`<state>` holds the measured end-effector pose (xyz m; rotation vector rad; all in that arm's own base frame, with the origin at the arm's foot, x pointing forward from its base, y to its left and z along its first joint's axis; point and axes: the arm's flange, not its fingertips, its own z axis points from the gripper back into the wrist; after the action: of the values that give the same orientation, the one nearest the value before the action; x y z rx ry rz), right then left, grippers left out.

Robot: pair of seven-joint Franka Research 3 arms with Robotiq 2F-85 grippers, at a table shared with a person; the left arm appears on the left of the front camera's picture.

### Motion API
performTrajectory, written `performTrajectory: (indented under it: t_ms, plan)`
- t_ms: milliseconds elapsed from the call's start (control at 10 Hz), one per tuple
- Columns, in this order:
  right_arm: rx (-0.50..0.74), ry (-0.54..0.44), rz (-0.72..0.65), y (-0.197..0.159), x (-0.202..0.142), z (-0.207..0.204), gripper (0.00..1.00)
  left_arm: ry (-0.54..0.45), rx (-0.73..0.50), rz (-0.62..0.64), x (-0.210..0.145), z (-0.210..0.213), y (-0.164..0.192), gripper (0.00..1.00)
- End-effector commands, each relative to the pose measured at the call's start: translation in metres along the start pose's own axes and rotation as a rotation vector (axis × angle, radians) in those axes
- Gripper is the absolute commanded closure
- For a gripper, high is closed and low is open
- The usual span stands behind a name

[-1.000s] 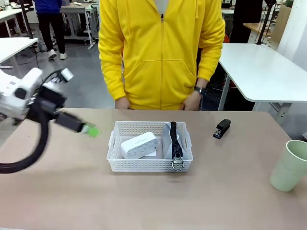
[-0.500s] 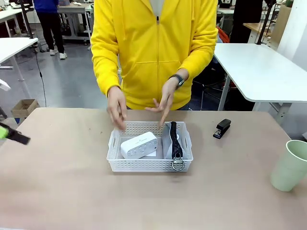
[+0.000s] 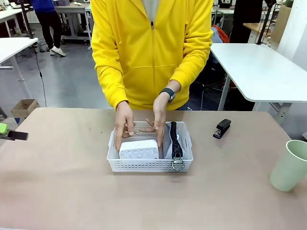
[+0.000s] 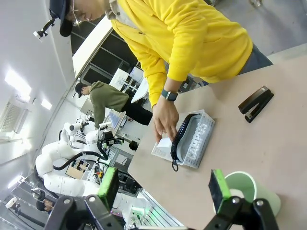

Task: Efficiently arrange items inside the basket to fit them all.
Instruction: Pick up the Digital clock and place it inside the Organizing basket, then pick up the Stapler and place it inside the Organizing basket.

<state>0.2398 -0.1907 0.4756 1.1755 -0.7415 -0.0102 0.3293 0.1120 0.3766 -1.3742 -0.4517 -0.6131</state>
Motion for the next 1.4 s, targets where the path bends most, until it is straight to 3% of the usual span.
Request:
performTrajectory:
  t_ms: [0, 1300]
  plan:
    - [0.017, -0.02, 0.026, 0.0005, 0.0019, -0.0002, 0.0, 0.039, -0.019, -0.026, 0.0086, -0.0045, -0.0094, 0.0]
    - [0.017, -0.02, 0.026, 0.0005, 0.0019, -0.0002, 0.0, 0.039, -0.019, -0.026, 0.0086, -0.0045, -0.0094, 0.0]
